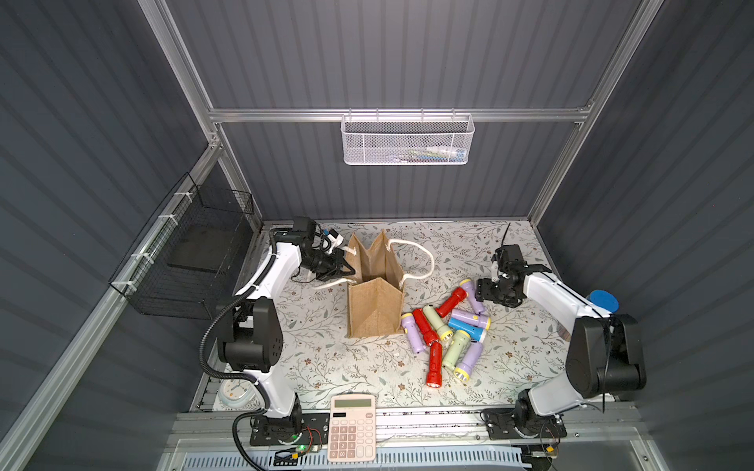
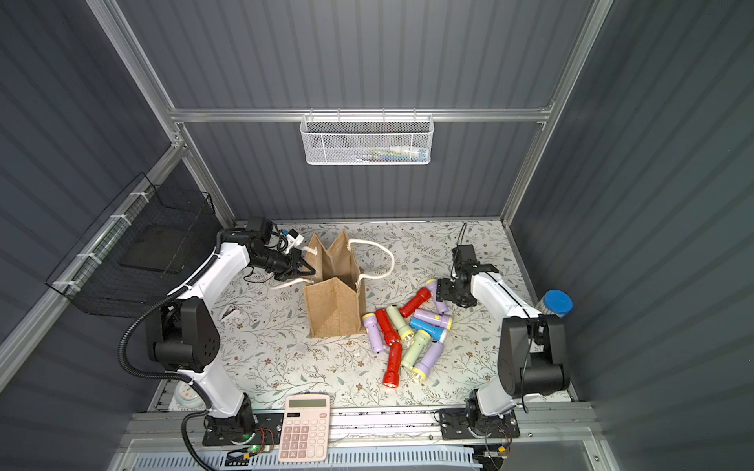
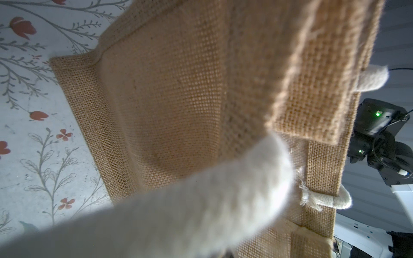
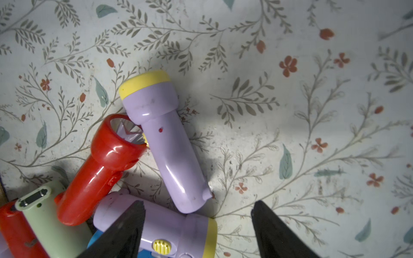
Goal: Put the flashlights into the tote bags
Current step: Pick up the flashlight from the center of the board.
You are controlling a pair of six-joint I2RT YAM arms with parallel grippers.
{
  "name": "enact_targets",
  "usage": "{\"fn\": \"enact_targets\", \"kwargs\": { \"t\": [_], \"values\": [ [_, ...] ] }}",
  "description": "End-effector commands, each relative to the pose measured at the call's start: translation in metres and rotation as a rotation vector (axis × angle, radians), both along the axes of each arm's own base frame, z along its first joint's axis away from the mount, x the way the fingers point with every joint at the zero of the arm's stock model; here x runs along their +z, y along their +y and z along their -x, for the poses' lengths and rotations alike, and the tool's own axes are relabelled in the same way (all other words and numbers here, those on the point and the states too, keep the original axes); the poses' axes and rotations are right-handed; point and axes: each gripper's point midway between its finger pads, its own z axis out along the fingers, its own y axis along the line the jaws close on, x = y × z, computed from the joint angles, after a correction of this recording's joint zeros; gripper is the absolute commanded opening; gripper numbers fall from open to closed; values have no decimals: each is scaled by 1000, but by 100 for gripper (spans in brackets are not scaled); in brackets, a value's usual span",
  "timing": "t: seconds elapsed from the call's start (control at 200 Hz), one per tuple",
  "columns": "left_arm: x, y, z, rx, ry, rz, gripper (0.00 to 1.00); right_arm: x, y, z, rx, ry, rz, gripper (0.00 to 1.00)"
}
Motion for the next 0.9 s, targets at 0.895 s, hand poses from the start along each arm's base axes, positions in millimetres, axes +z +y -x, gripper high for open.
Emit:
{"fn": "enact_targets", "kwargs": {
  "t": [0.895],
  "values": [
    [-7, 7, -3, -3, 12, -27, 0, -57, 8, 3, 177, 199, 203, 64]
  ]
}}
